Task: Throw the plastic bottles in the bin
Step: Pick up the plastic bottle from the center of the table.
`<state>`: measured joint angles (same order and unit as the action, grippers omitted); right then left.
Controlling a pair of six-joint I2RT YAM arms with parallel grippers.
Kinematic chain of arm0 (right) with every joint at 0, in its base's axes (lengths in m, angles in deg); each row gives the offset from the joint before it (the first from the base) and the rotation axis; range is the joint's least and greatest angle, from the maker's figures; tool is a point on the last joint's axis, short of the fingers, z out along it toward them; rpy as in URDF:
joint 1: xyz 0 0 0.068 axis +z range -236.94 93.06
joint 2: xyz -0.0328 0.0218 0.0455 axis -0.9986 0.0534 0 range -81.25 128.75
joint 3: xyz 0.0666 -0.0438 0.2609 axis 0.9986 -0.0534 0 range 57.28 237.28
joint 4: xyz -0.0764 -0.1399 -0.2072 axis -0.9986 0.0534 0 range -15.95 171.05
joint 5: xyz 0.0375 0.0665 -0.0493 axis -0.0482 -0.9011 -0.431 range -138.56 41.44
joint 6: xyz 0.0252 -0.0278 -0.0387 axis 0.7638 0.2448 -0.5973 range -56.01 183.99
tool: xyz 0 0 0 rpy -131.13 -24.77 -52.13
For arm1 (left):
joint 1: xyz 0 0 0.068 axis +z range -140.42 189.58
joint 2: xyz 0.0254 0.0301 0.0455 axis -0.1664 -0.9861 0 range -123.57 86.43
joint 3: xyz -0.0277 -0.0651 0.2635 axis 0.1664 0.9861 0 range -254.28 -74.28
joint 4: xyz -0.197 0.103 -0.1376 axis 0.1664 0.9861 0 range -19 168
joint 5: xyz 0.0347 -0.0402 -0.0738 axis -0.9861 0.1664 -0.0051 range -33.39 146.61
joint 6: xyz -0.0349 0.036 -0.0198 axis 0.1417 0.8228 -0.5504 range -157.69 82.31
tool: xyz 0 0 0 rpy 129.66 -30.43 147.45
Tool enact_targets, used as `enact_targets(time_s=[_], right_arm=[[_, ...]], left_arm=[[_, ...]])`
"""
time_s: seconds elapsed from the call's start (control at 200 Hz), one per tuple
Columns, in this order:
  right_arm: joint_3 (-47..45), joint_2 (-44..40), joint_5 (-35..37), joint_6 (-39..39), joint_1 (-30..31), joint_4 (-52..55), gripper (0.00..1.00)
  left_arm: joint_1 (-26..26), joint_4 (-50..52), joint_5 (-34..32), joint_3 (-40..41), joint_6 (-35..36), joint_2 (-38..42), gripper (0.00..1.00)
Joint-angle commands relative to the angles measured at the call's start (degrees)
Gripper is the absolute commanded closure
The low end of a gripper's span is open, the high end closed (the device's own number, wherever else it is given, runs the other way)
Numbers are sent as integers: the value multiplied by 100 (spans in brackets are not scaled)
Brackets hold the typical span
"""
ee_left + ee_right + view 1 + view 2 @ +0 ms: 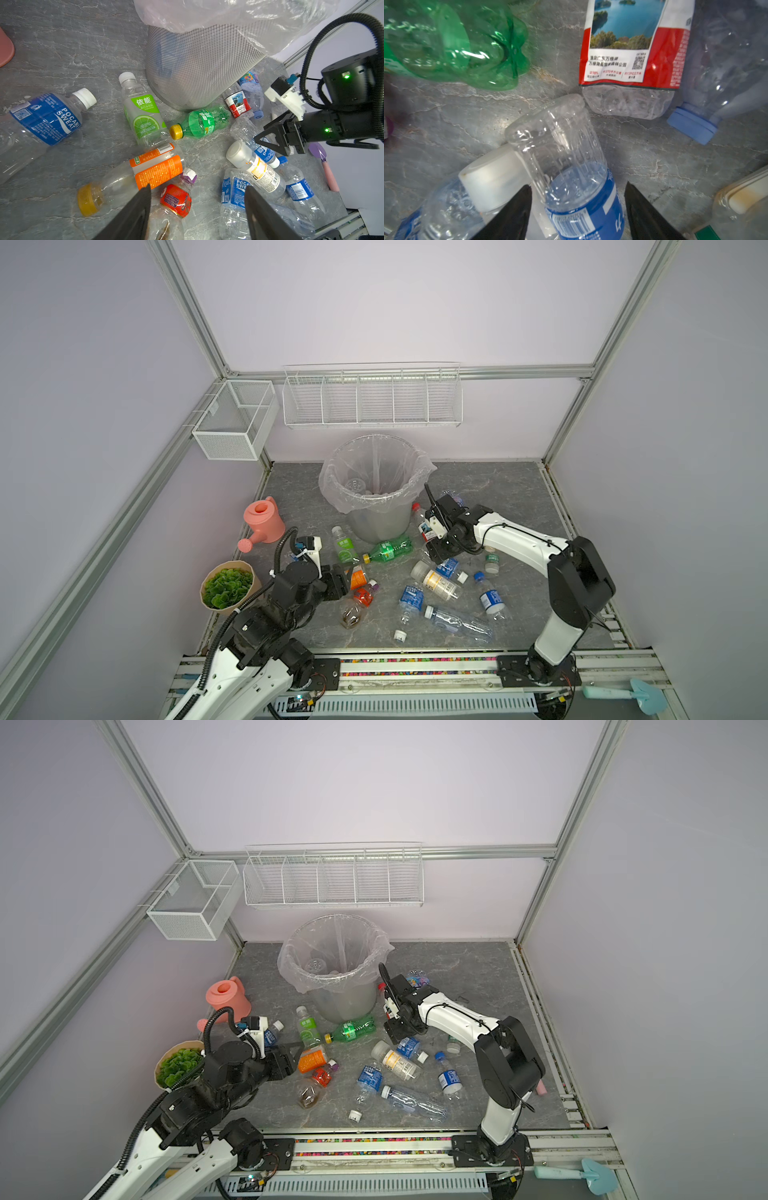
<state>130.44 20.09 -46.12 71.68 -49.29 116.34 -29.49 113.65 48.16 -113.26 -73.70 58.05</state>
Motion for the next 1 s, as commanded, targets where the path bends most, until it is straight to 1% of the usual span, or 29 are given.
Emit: enact_targets(time_s=[0.0, 0.325, 0.66, 0.92, 0.995], right_arm=[[54, 171, 173, 26, 88, -86, 28], [-47, 551, 275, 142, 163, -227, 31], [-83, 795, 424, 162, 198, -233, 32], [-57, 839, 558, 175, 225, -190, 24], [-41, 878, 599, 181, 225, -160, 24]], left_arm=[[-39, 183, 19, 101, -100, 63, 30], [-48, 190, 10, 110, -111, 122, 30], [-48, 182, 1, 110, -91, 129, 30], [-52, 164, -3, 113, -90, 127, 30], [-59, 166, -7, 101, -75, 105, 30]])
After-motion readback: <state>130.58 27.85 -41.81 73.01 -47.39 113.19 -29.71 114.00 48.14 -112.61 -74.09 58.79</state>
